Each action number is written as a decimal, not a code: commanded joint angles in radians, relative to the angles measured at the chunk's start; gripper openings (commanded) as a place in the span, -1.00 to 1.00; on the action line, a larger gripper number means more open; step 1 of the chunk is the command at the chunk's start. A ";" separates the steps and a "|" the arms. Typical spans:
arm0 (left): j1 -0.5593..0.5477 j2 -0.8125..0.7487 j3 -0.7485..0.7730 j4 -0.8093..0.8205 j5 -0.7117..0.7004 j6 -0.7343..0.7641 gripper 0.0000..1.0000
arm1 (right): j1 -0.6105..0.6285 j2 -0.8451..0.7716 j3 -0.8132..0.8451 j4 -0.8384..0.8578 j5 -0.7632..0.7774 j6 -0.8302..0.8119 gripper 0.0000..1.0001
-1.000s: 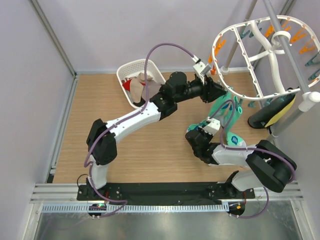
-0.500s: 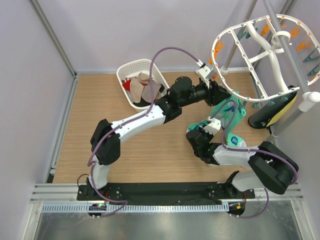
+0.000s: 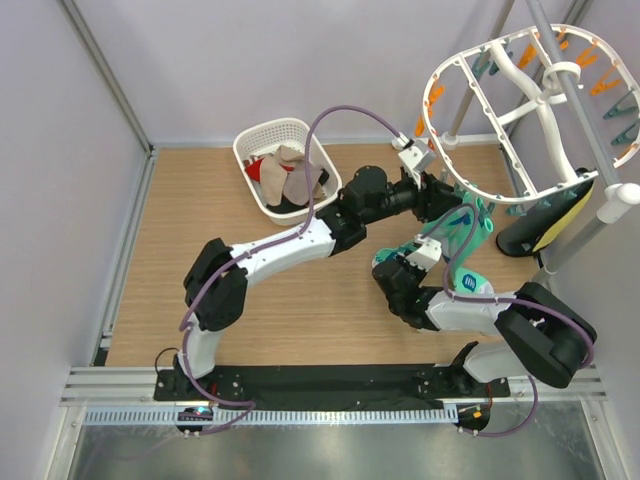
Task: Remove the socks clipped to the hanger
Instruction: Remove the sock from the hanger.
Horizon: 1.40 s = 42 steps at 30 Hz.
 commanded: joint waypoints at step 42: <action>-0.073 0.041 0.104 0.092 -0.190 0.101 -0.39 | 0.080 0.018 0.014 0.034 0.055 0.020 -0.98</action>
